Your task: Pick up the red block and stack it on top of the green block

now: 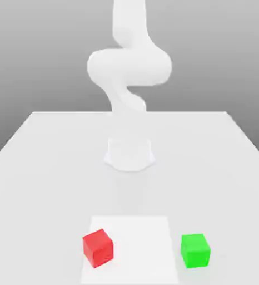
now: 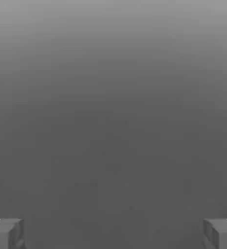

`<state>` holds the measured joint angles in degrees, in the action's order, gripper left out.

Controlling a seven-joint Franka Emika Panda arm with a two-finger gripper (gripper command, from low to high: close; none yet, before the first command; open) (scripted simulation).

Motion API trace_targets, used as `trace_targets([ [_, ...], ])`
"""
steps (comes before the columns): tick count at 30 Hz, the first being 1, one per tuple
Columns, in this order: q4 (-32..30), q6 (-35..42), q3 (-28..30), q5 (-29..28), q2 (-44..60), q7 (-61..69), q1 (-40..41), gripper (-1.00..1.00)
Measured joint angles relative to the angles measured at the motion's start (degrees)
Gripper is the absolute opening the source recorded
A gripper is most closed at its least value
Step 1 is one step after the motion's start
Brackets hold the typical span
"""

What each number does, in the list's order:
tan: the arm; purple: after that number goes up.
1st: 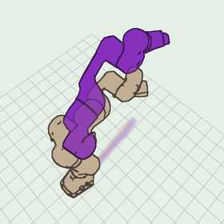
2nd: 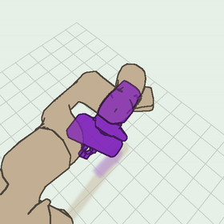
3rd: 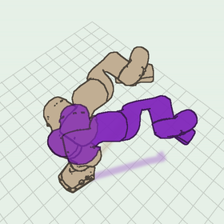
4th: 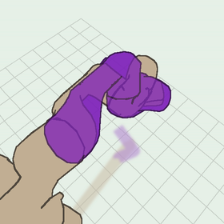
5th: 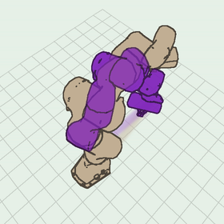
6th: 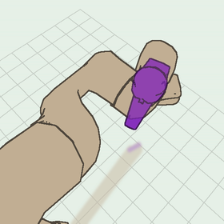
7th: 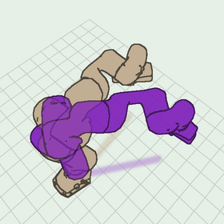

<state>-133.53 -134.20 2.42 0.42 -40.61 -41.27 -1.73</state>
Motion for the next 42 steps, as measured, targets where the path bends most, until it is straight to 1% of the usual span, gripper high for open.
trace_targets([
  [9, -6.4, -8.8, 7.9, 2.7, 19.1, 17.5, -5.0, 0.0],
  [17, -11.9, -16.5, 11.7, 5.5, 35.7, 32.9, -6.4, 0.0],
  [23, -15.6, -22.7, 11.9, 5.0, 47.8, 42.0, -4.5, 0.0],
  [28, -14.4, -30.8, 7.1, 10.4, 58.1, 46.8, -0.8, 0.0],
  [29, -14.2, -31.7, 6.4, 11.1, 59.3, 47.3, -0.2, -1.0],
  [36, -14.2, -31.5, 6.5, 11.0, 59.1, 47.3, -0.4, -1.0],
  [41, -15.7, -24.1, 9.9, 4.9, 49.9, 42.8, -2.5, -1.0],
  [42, -15.7, -22.7, 9.2, 4.0, 48.6, 41.4, -3.6, -1.0],
])
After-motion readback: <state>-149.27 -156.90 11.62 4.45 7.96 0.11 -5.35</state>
